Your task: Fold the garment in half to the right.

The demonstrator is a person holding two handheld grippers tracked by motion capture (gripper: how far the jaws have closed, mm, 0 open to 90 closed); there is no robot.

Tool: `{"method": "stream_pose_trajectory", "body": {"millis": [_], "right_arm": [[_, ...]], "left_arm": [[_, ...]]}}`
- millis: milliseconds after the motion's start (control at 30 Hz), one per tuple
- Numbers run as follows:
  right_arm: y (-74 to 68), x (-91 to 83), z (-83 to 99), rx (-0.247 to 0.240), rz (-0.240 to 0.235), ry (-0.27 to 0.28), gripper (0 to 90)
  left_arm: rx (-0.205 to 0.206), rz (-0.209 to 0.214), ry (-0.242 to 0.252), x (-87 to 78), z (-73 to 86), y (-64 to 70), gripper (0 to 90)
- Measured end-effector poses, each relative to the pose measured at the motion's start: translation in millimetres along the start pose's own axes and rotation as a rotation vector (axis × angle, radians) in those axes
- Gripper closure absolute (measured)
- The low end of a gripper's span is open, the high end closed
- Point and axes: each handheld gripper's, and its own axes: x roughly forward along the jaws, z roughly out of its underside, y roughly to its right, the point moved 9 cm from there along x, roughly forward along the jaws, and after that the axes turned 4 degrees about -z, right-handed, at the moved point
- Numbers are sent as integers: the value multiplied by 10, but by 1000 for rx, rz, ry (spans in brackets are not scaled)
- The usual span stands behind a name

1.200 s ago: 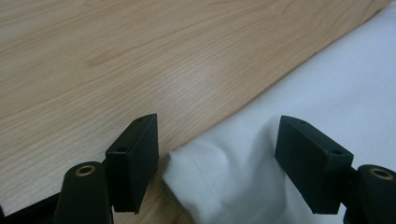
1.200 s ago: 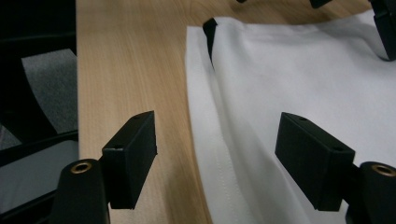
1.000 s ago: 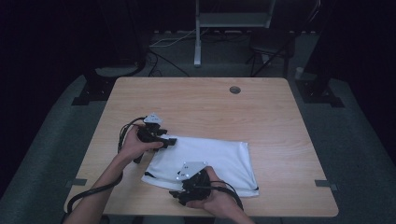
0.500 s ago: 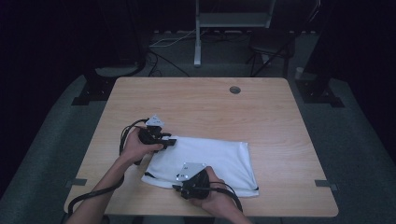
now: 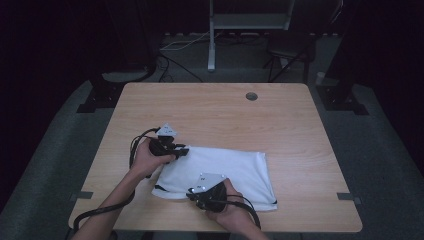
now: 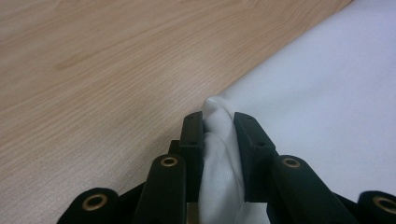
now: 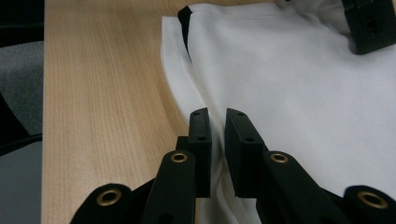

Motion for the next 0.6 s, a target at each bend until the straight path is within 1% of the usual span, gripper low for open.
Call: {"method": "stream_pose_trajectory", "body": {"millis": [67, 100, 133, 267, 300, 367, 433, 533, 600], "right_arm": [[-6, 8, 5, -9, -6, -14, 688], [-6, 11, 1, -21, 3, -17, 662], [-14, 16, -1, -30, 0, -20, 635], [-62, 35, -48, -60, -2, -16, 498], [-67, 48, -61, -70, -3, -17, 473], [-69, 82, -89, -78, -8, -24, 444], [-72, 110, -123, -83, -13, -23, 416], [-76, 155, -165, -92, -20, -29, 403], [-67, 197, -167, -97, -16, -44, 405]], "left_arm": [[-14, 7, -6, 1, 13, -11, 740], [-14, 7, -7, 3, 19, -19, 740], [-17, 8, -7, 7, 24, -21, 739], [0, 6, -13, 14, 23, -11, 731], [-2, 6, -13, 13, 21, -14, 727], [-13, 9, -11, 9, 17, -21, 721], [-14, 10, -10, 9, 21, -24, 713], [-12, 14, -15, 6, 22, -30, 710], [-20, 16, -15, 9, 21, -35, 710]]}}
